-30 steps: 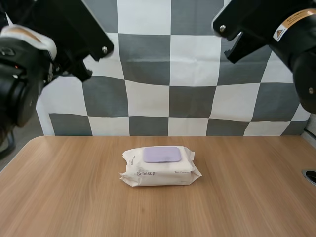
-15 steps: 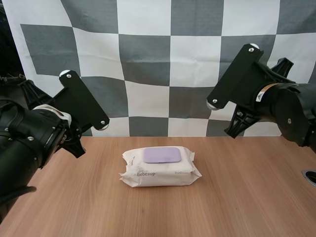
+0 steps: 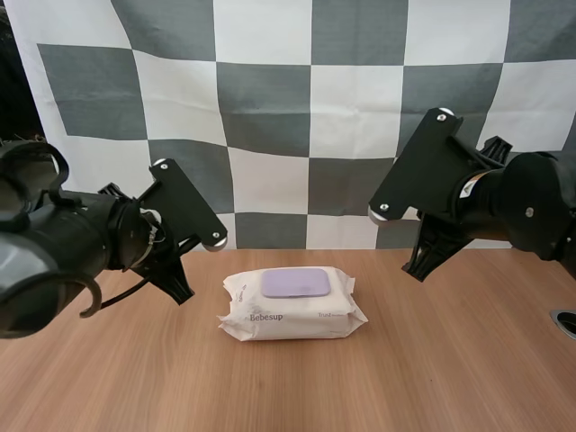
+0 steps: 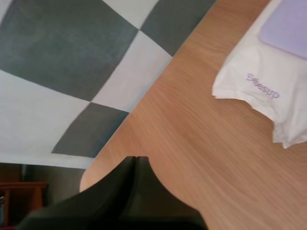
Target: Open the wet wipes lid
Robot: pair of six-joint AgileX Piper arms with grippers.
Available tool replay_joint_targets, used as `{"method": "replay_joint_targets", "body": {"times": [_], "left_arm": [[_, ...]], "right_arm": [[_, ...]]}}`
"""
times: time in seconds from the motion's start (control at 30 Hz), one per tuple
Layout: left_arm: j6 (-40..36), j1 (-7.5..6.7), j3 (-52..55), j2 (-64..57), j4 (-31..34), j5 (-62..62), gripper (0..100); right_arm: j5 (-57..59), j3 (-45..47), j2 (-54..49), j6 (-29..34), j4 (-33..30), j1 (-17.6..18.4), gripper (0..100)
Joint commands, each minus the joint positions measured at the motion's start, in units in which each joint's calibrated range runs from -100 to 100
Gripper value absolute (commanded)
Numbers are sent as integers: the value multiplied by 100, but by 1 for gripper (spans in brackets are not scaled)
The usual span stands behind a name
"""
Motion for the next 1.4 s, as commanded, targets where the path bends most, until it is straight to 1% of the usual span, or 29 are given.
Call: {"method": "replay_joint_targets", "body": {"times": [0.0,0.07,0.1,0.13,0.17,0.2,0.27,0.33,0.43,0.47,0.53,0.57,0.63,0.7,0.77,0.9,1.07,1.1,1.17,1.23,1.3,1.37], "left_arm": [[1184,5,4,87,-3510,214,0],[1851,5,4,87,-4274,747,0],[2284,10,4,87,-4759,1130,0],[2653,33,4,87,-5147,1424,0],[2818,74,4,103,-5454,1583,0],[2958,139,4,102,-5646,1696,0],[3245,299,4,117,-5728,2029,0],[3538,549,4,182,-5773,2516,0],[3902,1021,4,420,-6132,3375,0],[4082,1160,4,512,-6324,3861,0],[4634,1501,4,796,-6676,5429,0],[4930,1623,4,923,-6797,6014,0],[5330,1882,4,1244,-7064,6014,0],[5483,2050,4,1507,-7243,6014,0],[5660,2094,4,1687,-7217,6014,0],[5933,2094,4,1951,-7102,6014,0],[5933,2070,4,2213,-7194,6014,0],[5933,2070,4,2254,-7220,6014,1],[5933,2070,4,2367,-7220,6014,5],[5947,2070,4,2514,-7167,6014,17],[5947,2070,4,2649,-7020,6014,34],[5947,2070,4,2784,-6864,6014,54]], "right_arm": [[73,1,-4,-14,-70,2,0],[161,1,33,-69,-67,2,0],[184,1,65,-69,-106,2,0],[204,1,124,-69,-173,2,0],[205,1,195,-69,-245,2,0],[259,1,250,-69,-307,2,0],[348,1,384,-49,-396,2,0],[392,1,480,-49,-396,2,0],[376,1,530,-49,-341,2,0],[376,1,530,-49,-308,2,0],[376,1,530,-49,-279,2,0],[376,1,530,-49,-279,2,0],[409,1,530,-49,-282,2,0],[513,1,530,-49,-268,2,0],[653,1,530,-49,-233,2,0],[752,1,530,-49,-86,2,0],[856,1,530,-49,131,2,0],[904,1,530,-49,146,2,0],[974,1,530,-49,146,2,0],[1054,1,530,-49,146,2,0],[1156,1,530,-49,146,2,0],[1195,1,530,-49,146,2,0]]}}
